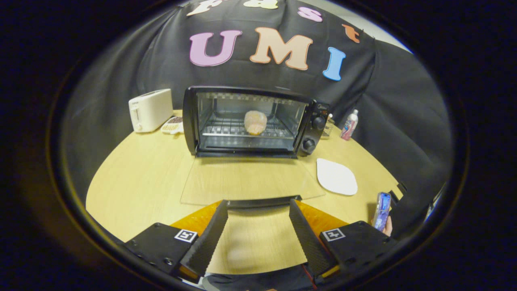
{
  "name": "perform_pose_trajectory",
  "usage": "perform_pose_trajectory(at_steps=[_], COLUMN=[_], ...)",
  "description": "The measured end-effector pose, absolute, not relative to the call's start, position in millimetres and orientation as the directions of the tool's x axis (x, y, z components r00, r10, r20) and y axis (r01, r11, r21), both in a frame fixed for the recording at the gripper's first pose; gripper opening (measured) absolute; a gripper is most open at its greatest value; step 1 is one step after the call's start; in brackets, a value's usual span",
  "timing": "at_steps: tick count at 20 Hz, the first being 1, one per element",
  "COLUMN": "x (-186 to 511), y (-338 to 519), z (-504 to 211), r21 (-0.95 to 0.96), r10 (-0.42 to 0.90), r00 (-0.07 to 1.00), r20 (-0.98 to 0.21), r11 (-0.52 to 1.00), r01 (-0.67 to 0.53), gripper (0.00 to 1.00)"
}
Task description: Open the toaster oven, put the food inside, and close the toaster oven door.
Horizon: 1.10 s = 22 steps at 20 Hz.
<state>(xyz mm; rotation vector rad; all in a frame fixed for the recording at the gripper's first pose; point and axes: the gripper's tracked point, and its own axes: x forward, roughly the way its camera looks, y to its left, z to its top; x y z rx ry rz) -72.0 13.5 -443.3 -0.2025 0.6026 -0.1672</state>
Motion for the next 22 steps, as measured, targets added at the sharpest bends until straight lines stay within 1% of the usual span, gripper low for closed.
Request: perform_pose_trajectory(at_steps=[3, 8, 14, 19, 22], x=[-78, -64, -47, -43, -43], y=[10, 16, 15, 8, 7], z=[-468, -498, -508, -511, -507], r21=[-0.232, -0.17, -0.152, -0.133, -0.169], r10=[-0.211, -0.151, -0.135, -0.146, -0.167], r00=[0.787, 0.762, 0.753, 0.718, 0.704], r20=[-0.58, -0.629, -0.644, -0.681, -0.69], r11=[0.969, 0.984, 0.987, 0.988, 0.983], r01=[0.089, 0.055, 0.046, 0.075, 0.068], gripper=[0.98, 0.98, 0.98, 0.98, 0.98])
